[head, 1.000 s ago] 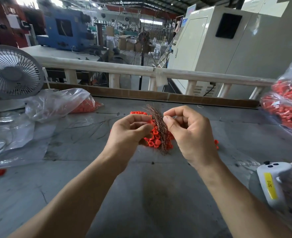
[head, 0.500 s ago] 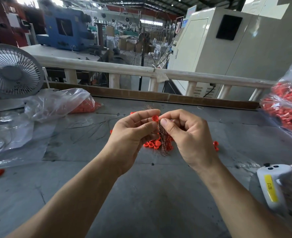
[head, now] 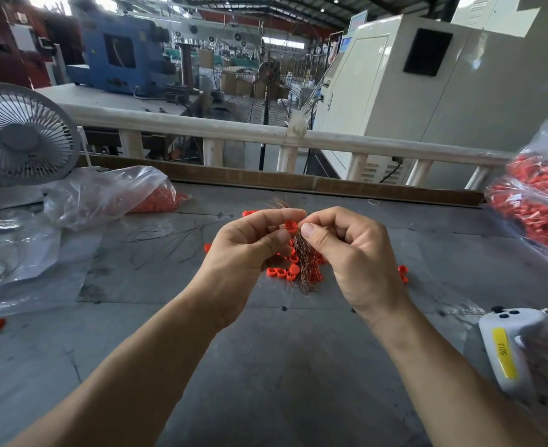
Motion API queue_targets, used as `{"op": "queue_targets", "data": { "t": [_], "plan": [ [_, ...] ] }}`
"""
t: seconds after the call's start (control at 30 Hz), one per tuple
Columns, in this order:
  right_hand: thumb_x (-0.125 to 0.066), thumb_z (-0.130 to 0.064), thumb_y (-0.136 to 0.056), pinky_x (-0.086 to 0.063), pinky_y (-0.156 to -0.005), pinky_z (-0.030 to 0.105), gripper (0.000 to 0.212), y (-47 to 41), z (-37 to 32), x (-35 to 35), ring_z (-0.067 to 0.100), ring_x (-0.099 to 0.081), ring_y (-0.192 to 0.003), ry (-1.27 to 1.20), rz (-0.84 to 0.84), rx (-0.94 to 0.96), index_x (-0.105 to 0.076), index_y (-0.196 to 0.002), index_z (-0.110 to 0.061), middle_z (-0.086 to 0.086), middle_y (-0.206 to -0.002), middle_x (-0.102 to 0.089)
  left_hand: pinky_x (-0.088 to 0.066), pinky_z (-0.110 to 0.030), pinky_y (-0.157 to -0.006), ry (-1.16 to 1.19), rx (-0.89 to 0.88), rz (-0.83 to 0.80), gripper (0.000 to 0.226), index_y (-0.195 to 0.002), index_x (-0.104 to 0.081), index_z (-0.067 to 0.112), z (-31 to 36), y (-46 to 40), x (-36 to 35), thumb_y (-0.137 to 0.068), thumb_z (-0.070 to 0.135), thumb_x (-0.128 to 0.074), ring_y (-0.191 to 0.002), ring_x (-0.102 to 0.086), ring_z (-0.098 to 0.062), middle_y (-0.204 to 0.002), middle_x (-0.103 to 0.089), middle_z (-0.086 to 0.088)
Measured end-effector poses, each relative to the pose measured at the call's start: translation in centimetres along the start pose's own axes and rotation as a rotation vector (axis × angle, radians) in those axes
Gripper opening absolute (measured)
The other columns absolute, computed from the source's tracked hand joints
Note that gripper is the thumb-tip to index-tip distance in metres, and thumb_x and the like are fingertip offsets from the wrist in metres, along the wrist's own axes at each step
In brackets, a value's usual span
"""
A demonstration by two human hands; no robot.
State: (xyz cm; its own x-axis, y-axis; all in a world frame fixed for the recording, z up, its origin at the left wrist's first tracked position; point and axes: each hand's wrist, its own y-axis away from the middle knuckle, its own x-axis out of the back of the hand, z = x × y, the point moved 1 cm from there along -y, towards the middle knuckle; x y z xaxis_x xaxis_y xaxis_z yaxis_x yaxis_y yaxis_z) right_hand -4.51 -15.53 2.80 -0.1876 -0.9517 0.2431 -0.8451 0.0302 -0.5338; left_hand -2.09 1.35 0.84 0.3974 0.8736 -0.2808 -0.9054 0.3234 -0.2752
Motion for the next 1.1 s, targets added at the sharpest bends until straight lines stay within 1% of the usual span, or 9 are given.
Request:
{"op": "queue_targets", "data": {
  "t": [0.07, 0.2, 0.37, 0.47, 0.57, 0.6, 0.8, 0.93, 1.1],
  "plan": [
    [-0.07, -0.028, -0.092, -0.058, -0.068, 0.033, 0.009, -0.01, 0.03, -0.01, 0.023, -0.07, -0.073, -0.006, -0.003, -0.006, -0.076, -0.087, -0.027, 0.003, -0.076, -0.074, -0.055, -0.03, -0.076, -0.02, -0.003, -0.01, 0.028, -0.115, -0.077, 0.016, -0.05, -0.02, 0.11, -0.098, 0.003, -0.059, -0.082, -0.061, -0.018, -0.1, -0.072, -0.007],
    [-0.07, -0.03, -0.09, -0.056, -0.065, 0.034, 0.009, -0.07, 0.19, -0.02, 0.021, -0.067, -0.068, 0.005, -0.002, -0.018, -0.076, -0.085, -0.027, 0.004, -0.073, -0.073, -0.055, -0.031, -0.078, -0.053, -0.001, 0.006, 0.027, -0.118, -0.074, 0.013, -0.04, -0.06, 0.15, -0.099, 0.003, -0.059, -0.082, -0.061, -0.018, -0.098, -0.072, -0.006],
    [-0.07, -0.029, -0.09, -0.051, -0.059, 0.027, 0.009, -0.04, 0.21, -0.03, 0.01, -0.06, -0.062, 0.036, -0.003, -0.003, -0.075, -0.083, -0.028, 0.003, -0.067, -0.07, -0.056, -0.033, -0.076, -0.052, -0.012, 0.036, 0.023, -0.117, -0.072, 0.008, 0.01, 0.04, 0.04, -0.096, 0.004, -0.061, -0.078, -0.061, -0.017, -0.09, -0.071, -0.004],
    [-0.07, -0.026, -0.091, -0.045, -0.054, 0.022, 0.01, -0.02, 0.23, -0.09, 0.008, -0.054, -0.056, 0.035, 0.011, 0.0, -0.074, -0.082, -0.025, 0.001, -0.061, -0.064, -0.056, -0.034, -0.074, -0.077, -0.03, 0.051, 0.023, -0.116, -0.072, 0.008, 0.07, 0.02, -0.08, -0.096, 0.005, -0.062, -0.077, -0.06, -0.021, -0.091, -0.07, -0.008],
    [-0.071, -0.024, -0.092, -0.043, -0.053, 0.02, 0.01, 0.0, 0.16, -0.14, 0.006, -0.051, -0.055, 0.036, 0.038, -0.001, -0.074, -0.083, -0.023, 0.007, -0.062, -0.064, -0.056, -0.032, -0.071, -0.082, -0.039, 0.056, 0.022, -0.114, -0.073, 0.008, 0.11, 0.02, -0.16, -0.094, 0.005, -0.063, -0.075, -0.059, -0.023, -0.088, -0.067, -0.011],
    [-0.071, -0.023, -0.092, -0.043, -0.053, 0.02, 0.01, 0.01, 0.13, -0.14, 0.006, -0.051, -0.054, 0.037, 0.042, 0.0, -0.074, -0.082, -0.022, 0.006, -0.061, -0.063, -0.056, -0.032, -0.07, -0.082, -0.04, 0.055, 0.022, -0.113, -0.073, 0.008, 0.12, 0.03, -0.18, -0.094, 0.005, -0.063, -0.074, -0.059, -0.023, -0.088, -0.067, -0.011],
    [-0.072, -0.017, -0.094, -0.035, -0.047, 0.015, 0.015, 0.11, 0.01, -0.13, 0.003, -0.041, -0.046, 0.077, 0.017, 0.012, -0.072, -0.079, -0.02, -0.011, -0.05, -0.051, -0.057, -0.032, -0.071, -0.092, -0.034, 0.083, 0.023, -0.114, -0.075, 0.01, 0.1, -0.02, -0.07, -0.095, 0.004, -0.064, -0.075, -0.059, -0.025, -0.094, -0.068, -0.018],
    [-0.071, -0.013, -0.095, -0.032, -0.046, 0.012, 0.018, 0.15, -0.06, -0.06, 0.002, -0.039, -0.043, 0.084, 0.005, 0.006, -0.071, -0.078, -0.019, -0.013, -0.047, -0.047, -0.056, -0.032, -0.071, -0.081, -0.022, 0.087, 0.023, -0.113, -0.076, 0.012, 0.18, 0.04, -0.06, -0.094, 0.005, -0.064, -0.075, -0.06, -0.023, -0.096, -0.069, -0.019],
    [-0.072, -0.014, -0.095, -0.03, -0.045, 0.013, 0.017, 0.09, -0.08, 0.05, 0.003, -0.037, -0.043, 0.104, 0.015, 0.009, -0.072, -0.079, -0.019, -0.013, -0.047, -0.046, -0.057, -0.035, -0.076, -0.053, 0.004, 0.084, 0.024, -0.115, -0.077, 0.012, 0.31, 0.11, -0.02, -0.099, 0.007, -0.059, -0.074, -0.062, -0.019, -0.106, -0.069, -0.031]
  ]
}}
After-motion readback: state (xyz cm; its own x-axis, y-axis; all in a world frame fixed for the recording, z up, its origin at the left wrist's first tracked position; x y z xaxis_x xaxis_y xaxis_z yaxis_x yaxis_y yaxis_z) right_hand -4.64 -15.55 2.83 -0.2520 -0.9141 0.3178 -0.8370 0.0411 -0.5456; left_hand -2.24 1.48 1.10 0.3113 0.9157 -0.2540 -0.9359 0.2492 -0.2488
